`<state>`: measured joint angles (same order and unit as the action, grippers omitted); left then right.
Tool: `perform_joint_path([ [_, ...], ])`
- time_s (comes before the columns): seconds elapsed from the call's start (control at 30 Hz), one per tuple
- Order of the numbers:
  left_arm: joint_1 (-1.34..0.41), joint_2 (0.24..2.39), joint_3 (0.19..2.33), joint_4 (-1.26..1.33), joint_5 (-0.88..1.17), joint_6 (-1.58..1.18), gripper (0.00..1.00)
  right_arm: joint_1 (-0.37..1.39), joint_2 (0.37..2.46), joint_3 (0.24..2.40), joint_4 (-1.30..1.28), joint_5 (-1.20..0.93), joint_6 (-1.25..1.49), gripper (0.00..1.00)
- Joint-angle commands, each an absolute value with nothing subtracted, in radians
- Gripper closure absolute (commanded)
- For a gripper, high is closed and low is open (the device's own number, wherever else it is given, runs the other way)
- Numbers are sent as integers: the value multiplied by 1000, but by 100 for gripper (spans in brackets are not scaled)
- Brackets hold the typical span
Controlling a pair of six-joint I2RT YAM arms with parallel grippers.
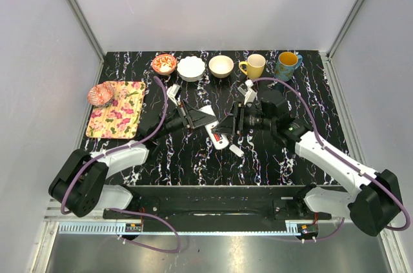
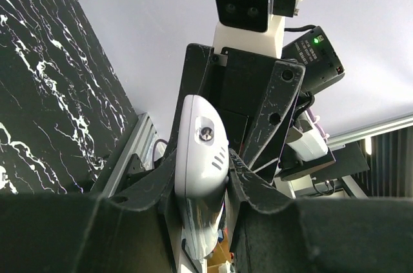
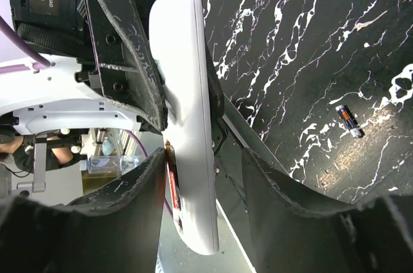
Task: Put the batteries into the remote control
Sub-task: Load the battery into the remote control.
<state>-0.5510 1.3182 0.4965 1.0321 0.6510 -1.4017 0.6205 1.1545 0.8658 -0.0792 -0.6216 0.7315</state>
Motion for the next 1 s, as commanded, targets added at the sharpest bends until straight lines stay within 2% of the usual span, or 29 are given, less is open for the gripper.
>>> perform_joint_path([
  [0.0,-561,1284,502,1100,678,-1401,100,609,1184,867,24,-646,799,45],
  [0.13,-561,1278,505,1089,678,-1396,100,606,1212,832,132,-719,867,44],
  [0.33,-563,1282,509,1094,675,-1397,100,607,1255,802,230,-788,917,54],
  [0.47,-563,1292,520,1101,676,-1401,100,607,1273,792,265,-830,939,48],
  [0.57,-563,1295,523,1111,675,-1407,100,607,1279,790,264,-842,934,50],
  [0.67,-561,1295,520,1114,675,-1410,100,607,1290,790,256,-847,928,62],
  [0.7,-563,1293,520,1114,675,-1410,100,607,1292,787,255,-845,927,70],
  [0.97,-561,1279,514,1121,675,-1414,100,606,1310,773,265,-848,923,92],
])
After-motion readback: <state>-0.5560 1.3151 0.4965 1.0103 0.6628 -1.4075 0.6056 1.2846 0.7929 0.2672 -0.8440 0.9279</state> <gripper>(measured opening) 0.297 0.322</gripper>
